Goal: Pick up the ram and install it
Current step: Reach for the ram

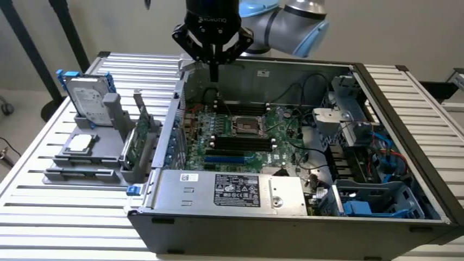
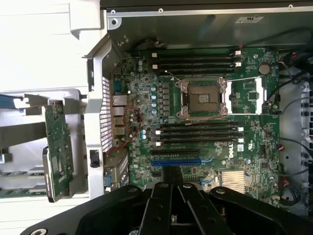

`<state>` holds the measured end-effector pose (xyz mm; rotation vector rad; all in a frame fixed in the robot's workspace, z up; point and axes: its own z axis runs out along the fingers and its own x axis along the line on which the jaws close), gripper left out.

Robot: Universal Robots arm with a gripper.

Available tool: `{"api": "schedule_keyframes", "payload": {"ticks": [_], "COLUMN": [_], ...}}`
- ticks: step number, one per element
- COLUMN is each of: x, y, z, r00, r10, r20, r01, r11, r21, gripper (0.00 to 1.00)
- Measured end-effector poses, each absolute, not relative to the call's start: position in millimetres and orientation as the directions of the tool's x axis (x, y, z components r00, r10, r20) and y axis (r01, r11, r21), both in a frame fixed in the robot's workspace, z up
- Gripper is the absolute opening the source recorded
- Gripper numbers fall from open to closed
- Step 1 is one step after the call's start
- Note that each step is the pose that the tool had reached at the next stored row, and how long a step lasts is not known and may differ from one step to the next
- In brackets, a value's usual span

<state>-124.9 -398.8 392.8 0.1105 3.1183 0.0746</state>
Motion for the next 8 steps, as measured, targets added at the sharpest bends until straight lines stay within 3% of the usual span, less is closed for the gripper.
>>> {"api": "schedule_keyframes", "payload": {"ticks": [8], "x": [-161], "y": [-399], "z": [392], "r00": [-0.997], "r10": [0.071], "r20": [-0.019], "r01": [0.07], "r11": [0.996], "r21": [0.049], "gripper": [0.11]}}
